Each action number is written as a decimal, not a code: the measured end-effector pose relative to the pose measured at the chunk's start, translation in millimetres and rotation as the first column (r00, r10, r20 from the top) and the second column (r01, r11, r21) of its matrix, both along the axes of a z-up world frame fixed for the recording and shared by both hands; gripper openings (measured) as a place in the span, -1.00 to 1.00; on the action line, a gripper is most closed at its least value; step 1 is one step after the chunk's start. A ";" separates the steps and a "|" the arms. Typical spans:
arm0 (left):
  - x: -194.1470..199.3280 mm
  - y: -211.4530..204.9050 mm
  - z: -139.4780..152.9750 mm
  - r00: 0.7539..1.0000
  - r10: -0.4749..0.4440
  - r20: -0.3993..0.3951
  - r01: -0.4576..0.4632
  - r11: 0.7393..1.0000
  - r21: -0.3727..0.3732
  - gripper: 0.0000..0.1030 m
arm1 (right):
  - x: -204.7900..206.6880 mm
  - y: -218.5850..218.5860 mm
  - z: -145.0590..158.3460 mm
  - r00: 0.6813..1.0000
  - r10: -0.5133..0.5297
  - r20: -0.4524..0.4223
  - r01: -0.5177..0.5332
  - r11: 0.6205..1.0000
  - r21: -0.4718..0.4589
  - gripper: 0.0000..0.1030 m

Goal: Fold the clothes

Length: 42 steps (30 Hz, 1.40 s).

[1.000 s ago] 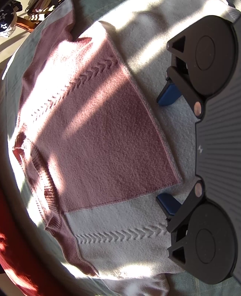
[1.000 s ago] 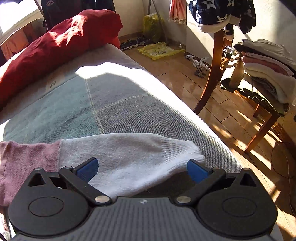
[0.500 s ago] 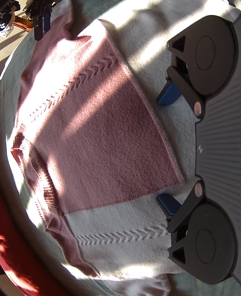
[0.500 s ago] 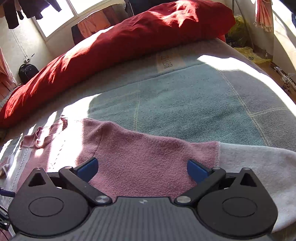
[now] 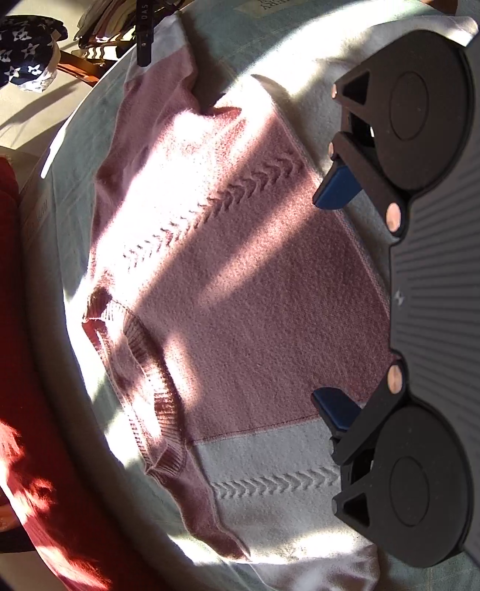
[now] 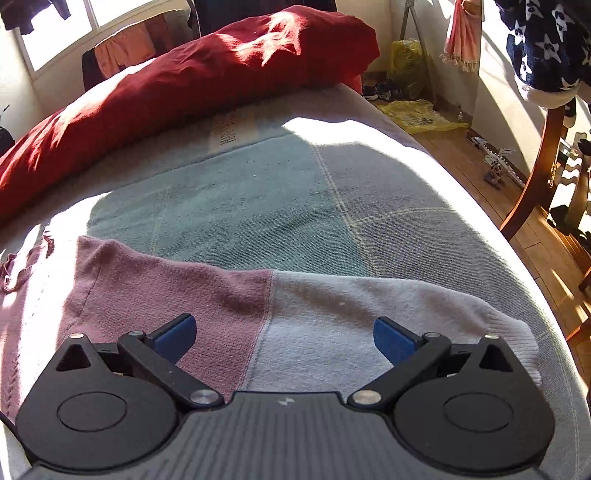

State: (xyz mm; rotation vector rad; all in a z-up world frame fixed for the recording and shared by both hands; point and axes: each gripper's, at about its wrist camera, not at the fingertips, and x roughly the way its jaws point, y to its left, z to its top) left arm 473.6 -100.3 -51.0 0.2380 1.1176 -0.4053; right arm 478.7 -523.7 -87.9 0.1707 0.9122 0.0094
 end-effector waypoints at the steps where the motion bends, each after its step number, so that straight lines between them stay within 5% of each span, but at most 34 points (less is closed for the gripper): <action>1: 8.5 -9.0 6.1 1.000 -0.021 0.018 0.021 1.000 -0.016 0.99 | 1.4 7.2 -7.6 0.999 0.020 -0.034 -0.021 0.999 -0.028 1.00; 5: 47.6 -57.7 22.0 0.989 -0.123 0.081 0.130 0.988 -0.086 0.99 | -2.8 26.5 -25.5 0.998 0.042 -0.046 -0.048 0.989 -0.140 1.00; 12: 103.9 -163.0 7.3 0.957 -0.284 0.050 0.287 0.919 -0.269 0.99 | -12.2 21.9 -29.2 1.000 0.004 0.022 -0.001 0.994 -0.114 1.00; 17: 126.0 -213.4 -24.8 0.937 -0.349 0.003 0.337 0.904 -0.262 0.99 | -16.0 22.1 -30.6 0.999 0.005 0.054 0.001 0.993 -0.117 1.00; 25: 152.1 -243.7 -37.0 0.929 -0.369 -0.009 0.354 0.897 -0.264 0.98 | -21.0 28.4 -27.7 0.997 0.000 0.074 0.011 0.989 -0.149 1.00; 33: 157.0 -204.2 -7.2 0.964 -0.263 0.051 0.267 0.929 -0.257 0.98 | -9.7 85.5 2.5 0.992 0.070 0.101 -0.070 0.998 -0.006 1.00; 36: 148.8 -178.0 -5.2 0.971 -0.234 0.040 0.236 0.941 -0.241 0.98 | -2.7 116.4 -12.3 0.991 0.135 0.014 -0.134 0.989 -0.060 1.00; 42: 117.9 -122.9 -3.3 0.978 -0.204 0.032 0.206 0.967 -0.150 0.98 | -33.8 123.1 -10.9 0.985 0.171 -0.030 -0.174 0.973 -0.152 1.00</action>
